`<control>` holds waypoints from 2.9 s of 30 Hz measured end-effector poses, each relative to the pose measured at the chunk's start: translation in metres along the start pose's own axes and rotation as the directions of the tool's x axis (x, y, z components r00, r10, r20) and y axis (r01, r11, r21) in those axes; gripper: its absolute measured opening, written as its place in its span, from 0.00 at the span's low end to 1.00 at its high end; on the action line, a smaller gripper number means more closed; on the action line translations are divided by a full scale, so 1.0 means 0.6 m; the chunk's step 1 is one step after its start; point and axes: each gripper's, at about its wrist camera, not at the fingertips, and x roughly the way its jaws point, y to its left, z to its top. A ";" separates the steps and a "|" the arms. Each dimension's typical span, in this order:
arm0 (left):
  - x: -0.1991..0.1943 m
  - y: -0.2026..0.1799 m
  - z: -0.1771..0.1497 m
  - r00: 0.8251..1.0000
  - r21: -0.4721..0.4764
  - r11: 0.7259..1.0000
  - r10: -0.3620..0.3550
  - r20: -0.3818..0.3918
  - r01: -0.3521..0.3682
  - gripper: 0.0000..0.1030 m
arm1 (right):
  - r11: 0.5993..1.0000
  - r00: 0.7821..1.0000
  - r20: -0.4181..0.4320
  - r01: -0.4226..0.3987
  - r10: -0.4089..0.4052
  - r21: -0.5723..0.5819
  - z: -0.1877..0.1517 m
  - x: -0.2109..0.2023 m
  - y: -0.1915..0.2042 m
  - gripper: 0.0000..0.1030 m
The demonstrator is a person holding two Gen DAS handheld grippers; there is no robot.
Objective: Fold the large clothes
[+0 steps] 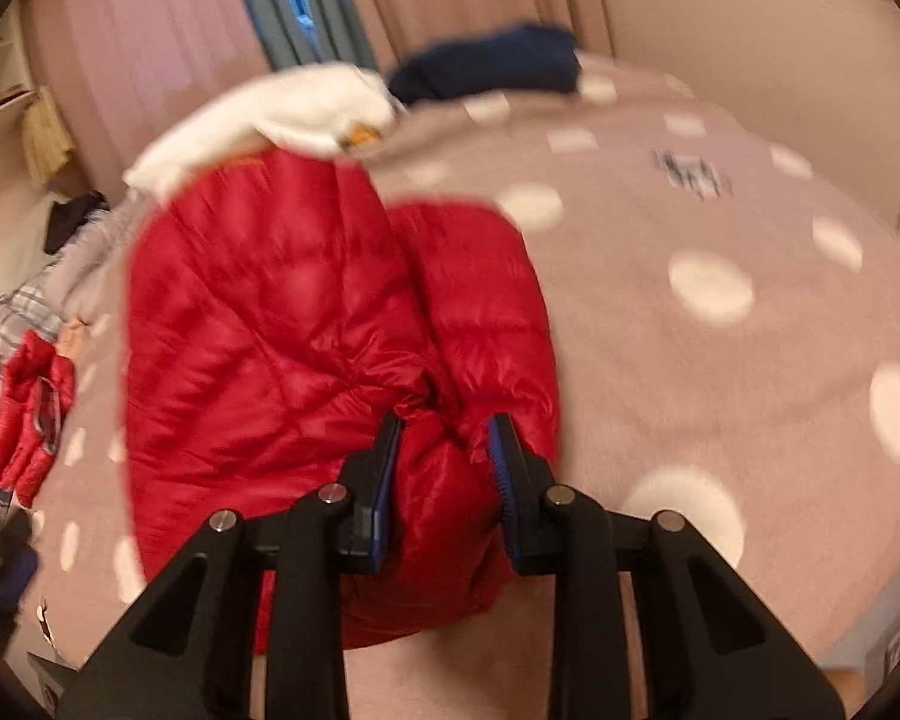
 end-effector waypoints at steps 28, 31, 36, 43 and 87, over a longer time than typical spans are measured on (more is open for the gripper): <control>0.095 0.008 0.063 0.998 0.021 0.997 0.070 0.007 -0.070 0.65 | 1.000 0.999 0.033 0.030 -0.030 -0.009 0.024 -0.082 -0.003 0.62; 0.120 0.006 0.094 0.998 0.010 0.998 0.059 0.030 -0.059 0.65 | 0.999 0.993 0.107 -0.038 0.040 -0.018 0.062 -0.107 0.021 0.61; 0.170 -0.005 0.149 0.994 -0.022 0.998 0.056 0.094 -0.054 0.65 | 0.981 0.956 0.224 -0.169 0.187 -0.094 0.131 -0.098 0.090 0.32; 0.312 -0.054 0.146 0.999 0.014 1.000 0.004 -0.035 -0.004 0.65 | 0.987 0.984 0.107 -0.133 0.143 -0.093 0.160 0.076 0.113 0.15; 0.362 0.063 0.075 0.725 -0.323 0.784 -0.617 -0.307 0.530 0.99 | 0.629 0.752 0.033 -0.574 0.658 0.525 0.019 0.140 -0.134 1.00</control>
